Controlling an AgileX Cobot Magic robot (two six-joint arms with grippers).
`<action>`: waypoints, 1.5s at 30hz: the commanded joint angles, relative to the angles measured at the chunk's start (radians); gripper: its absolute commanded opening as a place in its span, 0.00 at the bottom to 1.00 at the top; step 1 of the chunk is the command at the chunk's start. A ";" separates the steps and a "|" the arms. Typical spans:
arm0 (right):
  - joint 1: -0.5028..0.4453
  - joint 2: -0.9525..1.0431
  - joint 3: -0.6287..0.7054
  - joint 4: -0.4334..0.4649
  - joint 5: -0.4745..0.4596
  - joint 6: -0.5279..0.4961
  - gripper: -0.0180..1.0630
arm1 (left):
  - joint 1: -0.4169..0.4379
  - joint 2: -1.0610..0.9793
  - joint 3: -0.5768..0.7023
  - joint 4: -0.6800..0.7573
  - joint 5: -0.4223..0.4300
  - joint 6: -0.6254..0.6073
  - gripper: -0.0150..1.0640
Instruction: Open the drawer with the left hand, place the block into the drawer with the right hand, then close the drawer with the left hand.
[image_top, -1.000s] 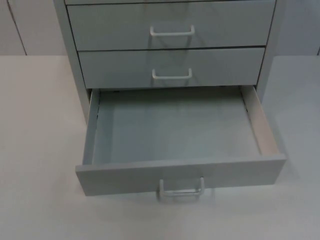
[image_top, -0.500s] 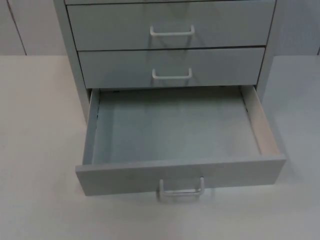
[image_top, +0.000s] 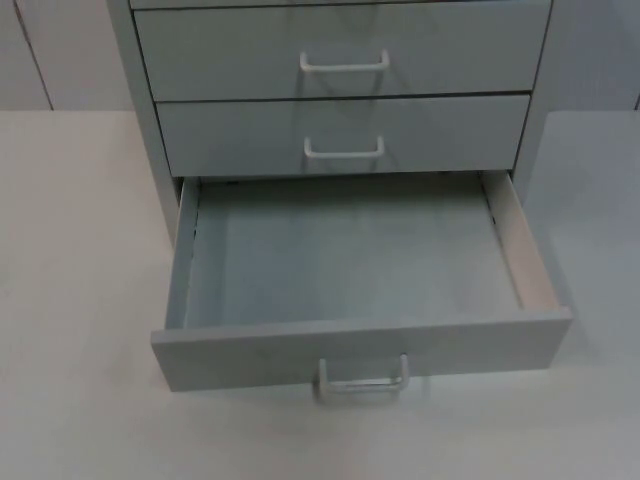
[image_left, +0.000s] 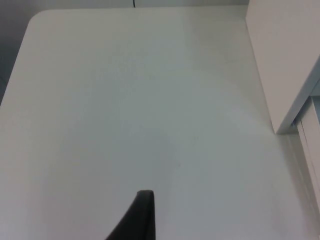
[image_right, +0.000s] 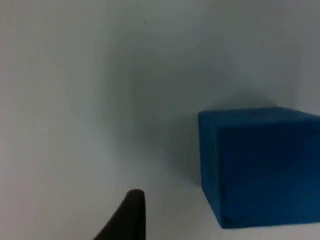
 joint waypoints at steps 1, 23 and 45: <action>-0.006 0.015 -0.011 0.000 -0.015 -0.022 0.99 | 0.003 -0.006 0.003 -0.003 0.002 0.004 0.99; -0.030 0.105 -0.011 0.029 -0.101 -0.058 0.61 | 0.003 -0.006 0.003 0.015 -0.009 0.004 0.99; -0.016 -0.208 -0.011 0.029 0.058 0.130 0.02 | 0.003 -0.006 0.003 0.024 -0.017 0.004 0.99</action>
